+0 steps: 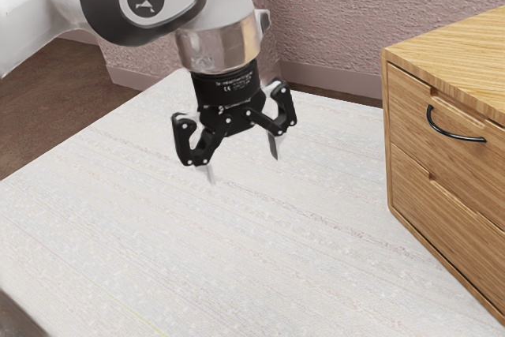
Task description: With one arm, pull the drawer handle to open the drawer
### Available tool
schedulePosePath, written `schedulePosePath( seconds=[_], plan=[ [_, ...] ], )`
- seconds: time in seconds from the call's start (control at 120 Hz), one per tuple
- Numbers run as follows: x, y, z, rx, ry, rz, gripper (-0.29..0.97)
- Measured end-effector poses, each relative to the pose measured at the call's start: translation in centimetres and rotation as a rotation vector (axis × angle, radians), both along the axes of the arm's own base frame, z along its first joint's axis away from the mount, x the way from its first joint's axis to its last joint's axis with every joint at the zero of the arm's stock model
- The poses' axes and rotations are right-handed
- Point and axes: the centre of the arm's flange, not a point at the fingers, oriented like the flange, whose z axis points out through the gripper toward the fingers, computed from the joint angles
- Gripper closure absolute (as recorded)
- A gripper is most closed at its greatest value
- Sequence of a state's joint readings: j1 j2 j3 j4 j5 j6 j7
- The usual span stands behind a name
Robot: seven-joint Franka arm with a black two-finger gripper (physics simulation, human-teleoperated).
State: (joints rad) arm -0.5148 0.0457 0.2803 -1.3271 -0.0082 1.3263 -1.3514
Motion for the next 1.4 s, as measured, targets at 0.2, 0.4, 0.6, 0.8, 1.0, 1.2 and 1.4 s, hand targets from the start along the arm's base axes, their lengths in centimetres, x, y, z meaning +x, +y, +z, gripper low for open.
schedulePosePath(
  seconds=[0.2, 0.4, 0.6, 0.8, 1.0, 1.2, 1.4],
  plan=[
    [0.0, 2.8, -3.1, -0.033, -0.021, 0.042, 0.00],
    [0.1, 3.7, -0.9, -0.064, -0.112, 0.060, 0.00],
    [-1.9, -6.3, -0.3, -0.142, -0.154, -0.117, 0.00],
    [-2.1, -15.2, -1.3, -0.234, -0.260, -0.231, 0.00],
    [-6.3, -20.8, -0.5, -0.353, -0.368, -0.331, 0.00],
    [0.7, -6.3, 0.6, -0.312, -0.509, -0.048, 0.00],
    [1.0, -8.8, -0.1, -0.305, -0.557, -0.110, 0.00]
  ],
)
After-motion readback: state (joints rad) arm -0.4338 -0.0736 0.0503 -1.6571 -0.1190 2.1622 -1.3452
